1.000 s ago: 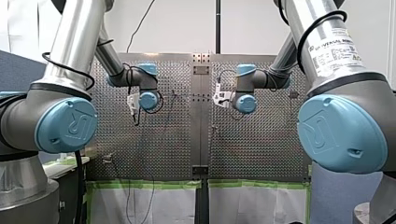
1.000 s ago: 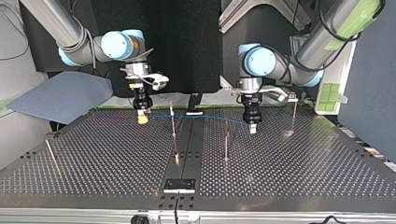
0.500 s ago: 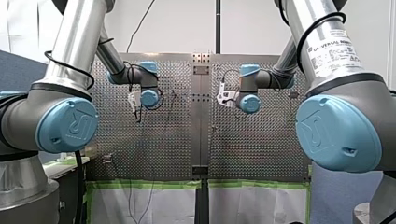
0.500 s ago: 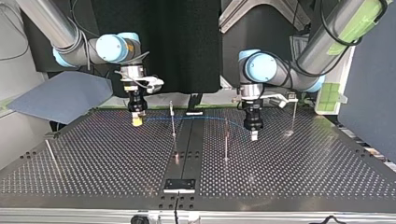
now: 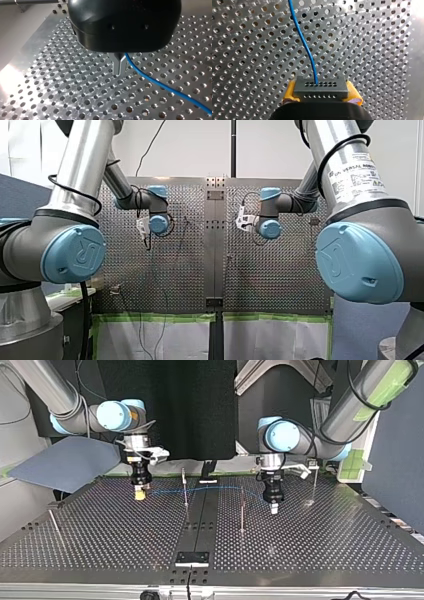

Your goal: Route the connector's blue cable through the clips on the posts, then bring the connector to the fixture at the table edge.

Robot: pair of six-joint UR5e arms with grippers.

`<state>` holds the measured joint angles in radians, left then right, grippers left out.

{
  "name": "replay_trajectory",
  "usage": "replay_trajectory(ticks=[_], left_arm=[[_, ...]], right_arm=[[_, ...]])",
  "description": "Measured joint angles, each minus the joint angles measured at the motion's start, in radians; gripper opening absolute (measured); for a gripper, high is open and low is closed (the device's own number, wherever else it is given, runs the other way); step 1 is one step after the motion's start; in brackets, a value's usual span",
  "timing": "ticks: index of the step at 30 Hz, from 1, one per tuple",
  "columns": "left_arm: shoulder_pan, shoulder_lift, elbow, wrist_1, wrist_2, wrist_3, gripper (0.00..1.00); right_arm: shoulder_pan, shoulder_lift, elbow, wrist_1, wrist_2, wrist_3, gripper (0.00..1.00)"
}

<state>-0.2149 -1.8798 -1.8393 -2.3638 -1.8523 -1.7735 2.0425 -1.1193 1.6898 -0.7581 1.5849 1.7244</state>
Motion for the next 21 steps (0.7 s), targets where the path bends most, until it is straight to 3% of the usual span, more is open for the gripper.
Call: replay_trajectory(ticks=[7, 13, 21], left_arm=[[0.002, -0.045, 0.043, -0.031, 0.021, -0.011, 0.02], [0.006, -0.088, 0.091, -0.042, 0.025, -0.042, 0.02], [0.018, -0.101, 0.133, -0.055, 0.03, -0.054, 0.02]], right_arm=[[-0.006, 0.001, -0.001, -0.003, 0.0, 0.006, 0.0], [-0.024, 0.013, -0.008, -0.01, -0.002, 0.007, 0.0], [-0.044, 0.039, -0.031, -0.007, -0.003, 0.01, 0.0]])
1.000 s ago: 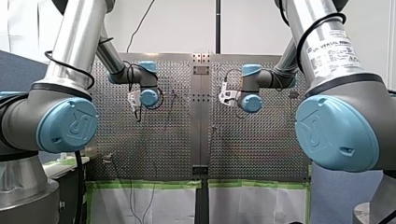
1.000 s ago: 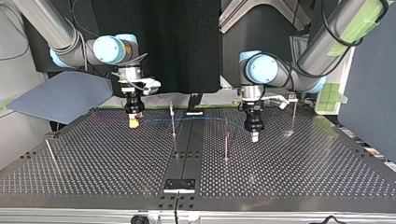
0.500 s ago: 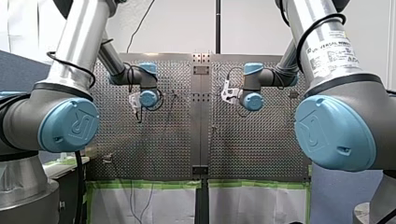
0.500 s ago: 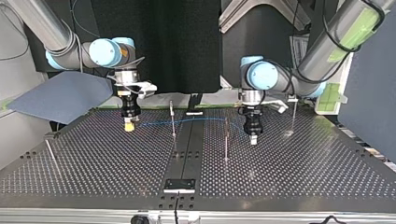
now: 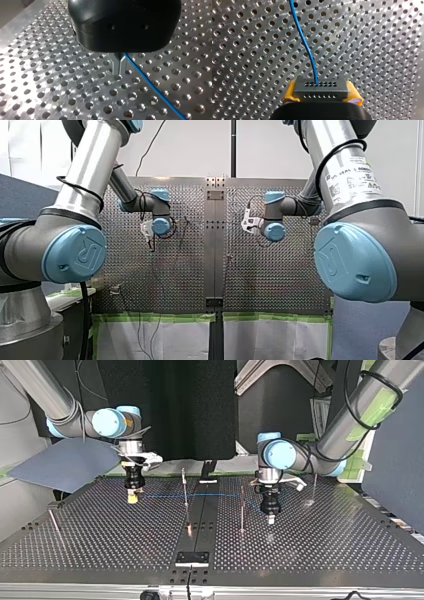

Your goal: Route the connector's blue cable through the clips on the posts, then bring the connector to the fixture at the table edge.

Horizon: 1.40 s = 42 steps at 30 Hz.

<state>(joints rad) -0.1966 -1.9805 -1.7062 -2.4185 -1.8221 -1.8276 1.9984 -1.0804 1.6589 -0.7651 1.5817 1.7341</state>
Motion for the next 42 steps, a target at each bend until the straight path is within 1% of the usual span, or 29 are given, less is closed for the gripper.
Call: replay_trajectory(ticks=[5, 6, 7, 9, 10, 11, 12, 13, 14, 16, 17, 18, 19, 20, 21, 22, 23, 26, 30, 33, 42], left_arm=[[0.008, 0.0, 0.002, -0.001, 0.0, -0.001, 0.02], [0.009, 0.0, 0.002, 0.0, -0.001, 0.0, 0.07], [0.01, 0.0, 0.002, 0.0, -0.001, 0.001, 0.07], [0.011, 0.0, 0.002, 0.001, -0.001, 0.007, 0.35], [0.011, 0.0, 0.002, 0.001, 0.0, 0.011, 0.35], [0.011, 0.0, 0.002, 0.001, 0.001, 0.015, 0.41], [0.01, 0.0, 0.002, 0.002, 0.004, 0.018, 0.37], [0.01, 0.0, 0.002, 0.001, 0.009, 0.022, 0.37], [0.01, 0.0, 0.002, 0.001, 0.014, 0.023, 0.35], [0.011, 0.0, 0.001, -0.004, 0.025, 0.023, 0.35], [0.011, 0.0, 0.001, -0.006, 0.031, 0.023, 0.4], [0.011, 0.0, 0.001, -0.008, 0.036, 0.024, 0.54], [0.011, 0.0, 0.001, -0.009, 0.043, 0.028, 0.54], [0.011, 0.0, 0.001, -0.01, 0.047, 0.032, 0.68], [0.011, 0.0, 0.002, -0.01, 0.051, 0.036, 0.92], [0.011, 0.0, 0.002, -0.01, 0.057, 0.043, 0.92], [0.011, 0.0, 0.001, -0.011, 0.062, 0.049, 1.0], [0.011, 0.0, 0.001, -0.017, 0.073, 0.071, 1.0], [0.012, 0.0, 0.001, -0.038, 0.06, 0.092, 1.0], [0.012, 0.0, 0.002, -0.061, 0.038, 0.086, 1.0], [0.009, 0.001, 0.001, -0.136, -0.034, 0.045, 1.0]], right_arm=[[-0.006, 0.004, -0.008, 0.003, -0.003, 0.001, 0.0], [-0.007, 0.004, -0.008, 0.004, -0.005, 0.001, 0.0], [-0.008, 0.004, -0.009, 0.006, -0.007, 0.001, 0.0], [-0.009, 0.004, -0.009, 0.009, -0.011, 0.002, 0.0], [-0.009, 0.004, -0.009, 0.01, -0.012, 0.002, 0.0], [-0.01, 0.004, -0.009, 0.011, -0.013, 0.002, 0.0], [-0.01, 0.004, -0.01, 0.012, -0.013, 0.002, 0.0], [-0.01, 0.004, -0.01, 0.013, -0.013, 0.003, 0.0], [-0.01, 0.004, -0.01, 0.014, -0.013, 0.003, 0.0], [-0.01, 0.004, -0.01, 0.015, -0.014, 0.003, 0.0], [-0.01, 0.004, -0.01, 0.015, -0.014, 0.003, 0.0], [-0.01, 0.004, -0.01, 0.016, -0.014, 0.003, 0.0], [-0.01, 0.005, -0.01, 0.017, -0.014, 0.003, 0.0], [-0.01, 0.005, -0.01, 0.018, -0.014, 0.003, 0.0], [-0.01, 0.005, -0.01, 0.019, -0.014, 0.003, 0.0], [-0.01, 0.005, -0.01, 0.02, -0.014, 0.003, 0.0], [-0.01, 0.005, -0.009, 0.021, -0.014, 0.003, 0.0], [-0.01, 0.005, -0.009, 0.027, -0.014, 0.004, 0.0], [-0.008, 0.005, -0.009, 0.032, -0.014, 0.005, 0.0], [-0.007, 0.006, -0.009, 0.034, -0.014, 0.005, 0.0], [-0.005, 0.006, -0.009, 0.036, -0.014, 0.008, 0.0]])
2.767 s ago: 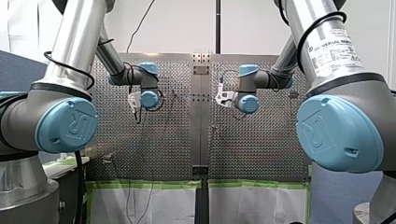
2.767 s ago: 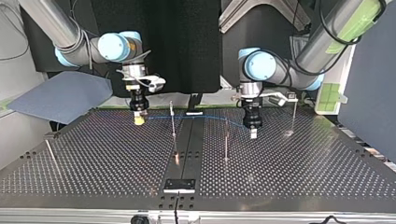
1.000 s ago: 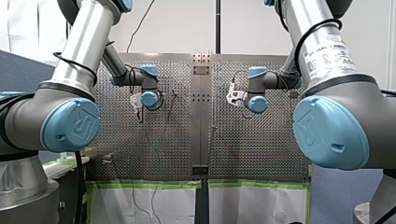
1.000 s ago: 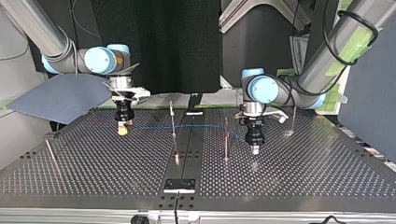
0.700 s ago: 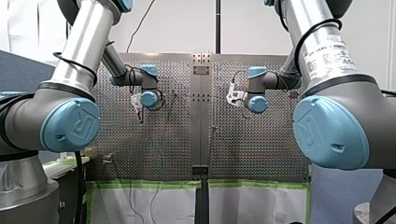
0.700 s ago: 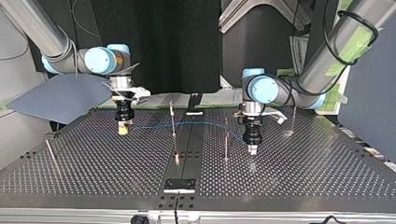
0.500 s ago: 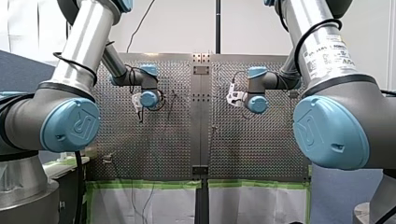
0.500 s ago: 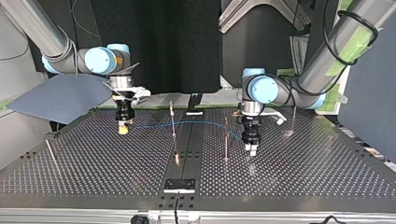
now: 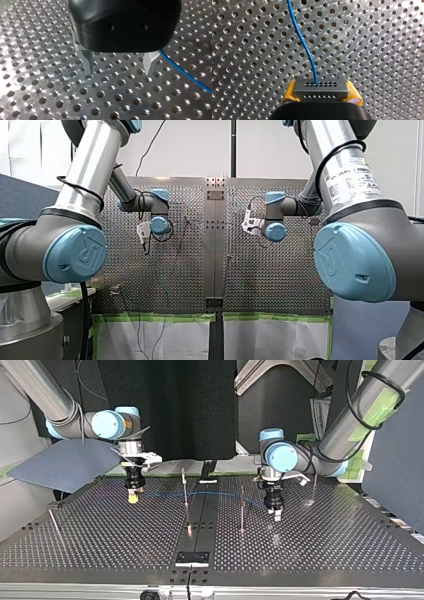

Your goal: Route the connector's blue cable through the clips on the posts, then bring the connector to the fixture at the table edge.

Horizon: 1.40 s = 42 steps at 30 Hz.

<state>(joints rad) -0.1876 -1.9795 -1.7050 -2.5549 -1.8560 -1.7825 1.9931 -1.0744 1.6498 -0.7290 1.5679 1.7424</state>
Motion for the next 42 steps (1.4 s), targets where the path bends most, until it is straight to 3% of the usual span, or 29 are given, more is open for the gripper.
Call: replay_trajectory(ticks=[6, 16, 28, 33, 42], left_arm=[[-0.007, 0.007, -0.005, -0.057, 0.027, -0.032, 1.0], [-0.024, 0.084, -0.079, -0.112, 0.054, -0.066, 1.0], [-0.039, 0.188, -0.183, -0.067, 0.128, -0.138, 1.0], [-0.044, 0.222, -0.217, -0.079, 0.162, -0.167, 1.0], [-0.06, 0.294, -0.289, -0.147, 0.196, -0.132, 1.0]], right_arm=[[0.004, 0.0, 0.0, 0.006, 0.0, 0.005, 0.0], [0.012, 0.0, 0.0, 0.018, 0.0, 0.005, 0.0], [0.013, 0.001, 0.0, 0.02, 0.0, 0.005, 0.0], [0.014, 0.001, 0.0, 0.022, 0.0, 0.005, 0.0], [0.018, 0.0, 0.0, 0.026, 0.0, 0.005, 0.0]])
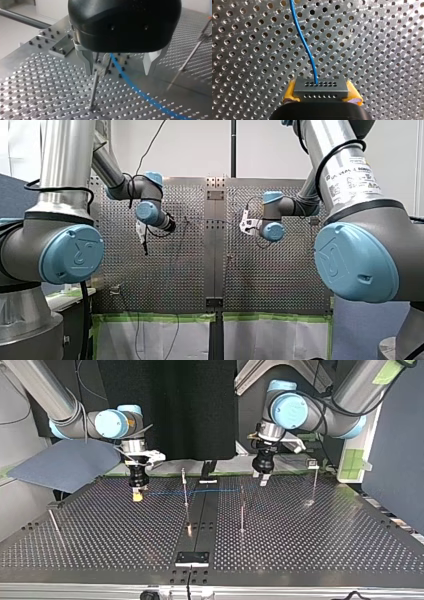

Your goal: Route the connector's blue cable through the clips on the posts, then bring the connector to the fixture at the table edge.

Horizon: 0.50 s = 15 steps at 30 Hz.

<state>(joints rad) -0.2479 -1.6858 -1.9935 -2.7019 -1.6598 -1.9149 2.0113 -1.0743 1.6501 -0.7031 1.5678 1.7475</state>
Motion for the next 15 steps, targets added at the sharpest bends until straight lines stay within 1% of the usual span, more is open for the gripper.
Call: replay_trajectory(ticks=[3, 11, 13, 15], left_arm=[[-0.005, 0.025, -0.025, -0.025, 0.007, -0.007, 1.0], [-0.014, 0.102, -0.102, -0.101, 0.061, -0.049, 1.0], [-0.017, 0.119, -0.117, -0.118, 0.075, -0.05, 1.0], [-0.021, 0.138, -0.128, -0.129, 0.086, -0.042, 1.0]], right_arm=[[0.002, 0.0, 0.0, 0.0, 0.0, 0.0, 0.0], [0.006, 0.0, 0.0, 0.002, 0.0, 0.0, 0.0], [0.006, 0.0, 0.0, 0.002, 0.0, 0.0, 0.0], [0.006, 0.001, 0.0, 0.0, 0.0, 0.0, 0.0]])
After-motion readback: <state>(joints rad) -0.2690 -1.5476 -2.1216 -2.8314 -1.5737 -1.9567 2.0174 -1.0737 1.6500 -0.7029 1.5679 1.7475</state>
